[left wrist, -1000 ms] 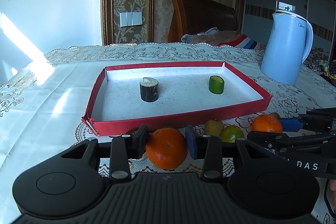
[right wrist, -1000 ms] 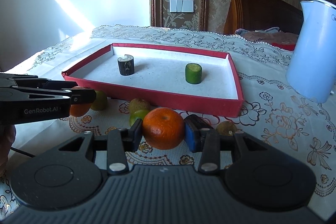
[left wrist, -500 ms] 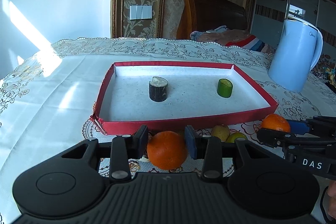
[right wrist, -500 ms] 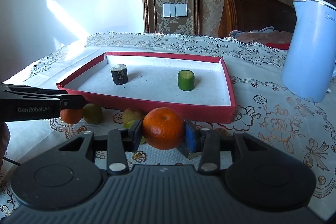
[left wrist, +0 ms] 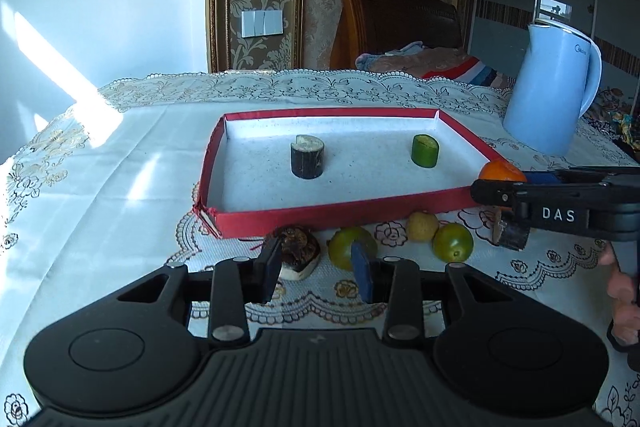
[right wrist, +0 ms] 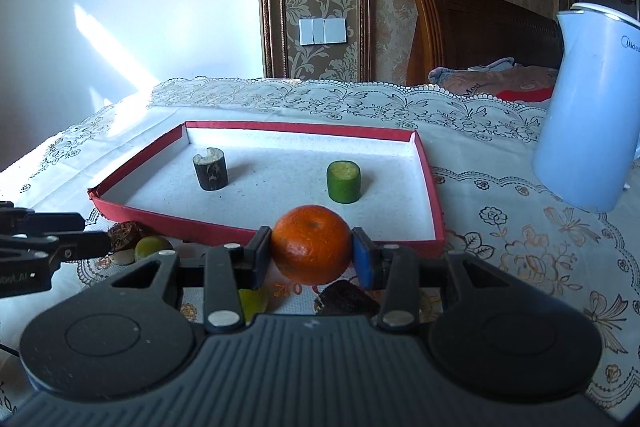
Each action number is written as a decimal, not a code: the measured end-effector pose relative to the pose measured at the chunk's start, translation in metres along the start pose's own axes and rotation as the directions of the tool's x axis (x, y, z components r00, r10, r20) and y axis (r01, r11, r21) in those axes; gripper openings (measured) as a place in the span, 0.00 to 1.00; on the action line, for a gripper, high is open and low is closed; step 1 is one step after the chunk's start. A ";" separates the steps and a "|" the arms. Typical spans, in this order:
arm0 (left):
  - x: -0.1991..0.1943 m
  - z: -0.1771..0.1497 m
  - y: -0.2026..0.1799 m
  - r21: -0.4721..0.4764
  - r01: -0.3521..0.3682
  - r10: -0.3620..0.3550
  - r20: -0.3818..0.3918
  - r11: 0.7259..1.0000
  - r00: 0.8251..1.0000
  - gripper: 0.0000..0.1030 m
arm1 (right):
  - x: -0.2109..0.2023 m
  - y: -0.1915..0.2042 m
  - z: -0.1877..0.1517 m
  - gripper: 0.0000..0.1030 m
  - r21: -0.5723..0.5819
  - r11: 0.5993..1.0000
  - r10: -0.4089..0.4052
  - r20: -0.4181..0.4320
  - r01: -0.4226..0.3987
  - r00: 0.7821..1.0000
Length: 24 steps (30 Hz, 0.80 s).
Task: Organize fruits
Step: 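Lift and carry the orange with the left gripper while the right carries its orange into the tray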
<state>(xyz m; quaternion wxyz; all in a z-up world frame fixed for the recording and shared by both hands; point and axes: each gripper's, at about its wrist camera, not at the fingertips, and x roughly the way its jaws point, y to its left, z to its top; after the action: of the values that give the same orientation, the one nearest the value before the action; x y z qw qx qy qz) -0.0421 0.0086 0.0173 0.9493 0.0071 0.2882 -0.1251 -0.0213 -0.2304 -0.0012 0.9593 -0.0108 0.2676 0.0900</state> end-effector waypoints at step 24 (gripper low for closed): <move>-0.015 -0.047 -0.038 0.069 0.167 -0.162 -0.071 0.984 0.984 0.56 | 0.002 -0.004 -0.005 0.38 0.014 1.000 -0.004 -0.004 0.004 1.000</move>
<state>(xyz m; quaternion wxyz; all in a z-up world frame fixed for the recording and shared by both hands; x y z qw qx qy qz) -0.0888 -0.0211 -0.0119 0.9248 0.0227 0.3138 -0.2137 -0.0216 -0.2340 -0.0070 0.9590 -0.0050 0.2701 0.0860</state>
